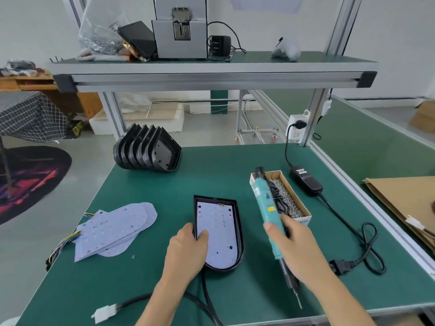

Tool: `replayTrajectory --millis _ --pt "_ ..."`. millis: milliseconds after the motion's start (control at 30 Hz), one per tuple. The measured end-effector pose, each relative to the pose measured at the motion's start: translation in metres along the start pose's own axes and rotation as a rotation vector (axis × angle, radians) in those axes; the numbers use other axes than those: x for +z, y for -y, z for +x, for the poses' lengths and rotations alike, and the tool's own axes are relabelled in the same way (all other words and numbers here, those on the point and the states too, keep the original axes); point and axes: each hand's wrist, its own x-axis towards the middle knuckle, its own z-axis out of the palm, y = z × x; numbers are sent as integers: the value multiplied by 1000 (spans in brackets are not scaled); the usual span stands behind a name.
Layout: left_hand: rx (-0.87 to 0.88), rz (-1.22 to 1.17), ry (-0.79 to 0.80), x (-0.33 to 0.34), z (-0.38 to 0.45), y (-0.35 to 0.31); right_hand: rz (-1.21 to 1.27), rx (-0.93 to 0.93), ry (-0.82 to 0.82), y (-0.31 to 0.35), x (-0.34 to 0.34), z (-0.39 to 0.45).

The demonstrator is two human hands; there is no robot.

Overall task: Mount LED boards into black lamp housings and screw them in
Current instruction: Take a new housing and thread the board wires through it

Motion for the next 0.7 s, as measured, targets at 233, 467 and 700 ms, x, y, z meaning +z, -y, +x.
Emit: replayTrajectory --millis 233,467,700 --pt "-43 107 53 2 3 -6 1096 -164 2 11 -5 -25" --pt "-68 -57 61 -6 5 -4 1275 -38 -40 -3 -1 -5" --pt "94 30 -196 -24 0 -16 1360 -60 -118 -27 -2 6"
